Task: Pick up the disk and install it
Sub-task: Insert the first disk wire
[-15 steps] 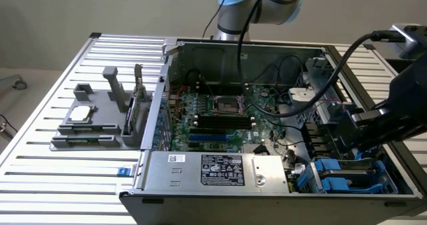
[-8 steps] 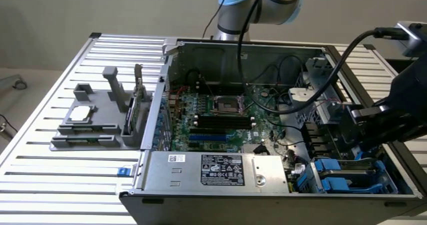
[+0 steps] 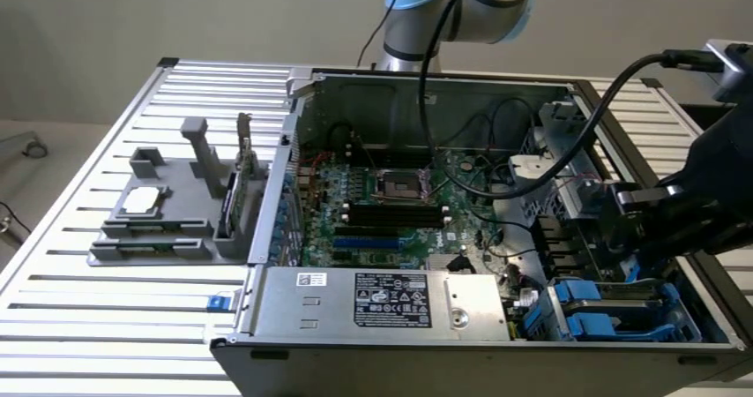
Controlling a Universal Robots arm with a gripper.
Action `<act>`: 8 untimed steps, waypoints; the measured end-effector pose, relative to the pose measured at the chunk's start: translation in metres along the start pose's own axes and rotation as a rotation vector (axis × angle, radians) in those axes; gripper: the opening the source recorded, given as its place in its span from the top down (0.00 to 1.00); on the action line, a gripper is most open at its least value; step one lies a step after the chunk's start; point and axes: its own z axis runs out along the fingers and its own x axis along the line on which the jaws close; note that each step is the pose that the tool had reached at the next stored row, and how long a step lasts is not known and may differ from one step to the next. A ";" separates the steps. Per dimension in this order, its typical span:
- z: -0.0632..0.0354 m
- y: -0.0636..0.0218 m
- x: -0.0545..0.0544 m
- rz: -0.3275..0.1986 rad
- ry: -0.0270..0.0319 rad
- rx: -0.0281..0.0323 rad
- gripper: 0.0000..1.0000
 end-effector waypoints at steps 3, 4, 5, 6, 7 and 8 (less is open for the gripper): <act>0.0032 -0.0013 0.000 0.016 -0.0064 -0.0010 0.58; 0.0042 -0.0017 0.000 0.022 -0.0082 -0.0012 0.58; 0.0051 -0.0021 -0.001 0.028 -0.0096 -0.0016 0.58; 0.0056 -0.0025 -0.001 0.035 -0.0107 -0.0018 0.58; 0.0058 -0.0028 -0.001 0.041 -0.0117 -0.0021 0.58; 0.0058 -0.0031 -0.001 0.048 -0.0127 -0.0024 0.58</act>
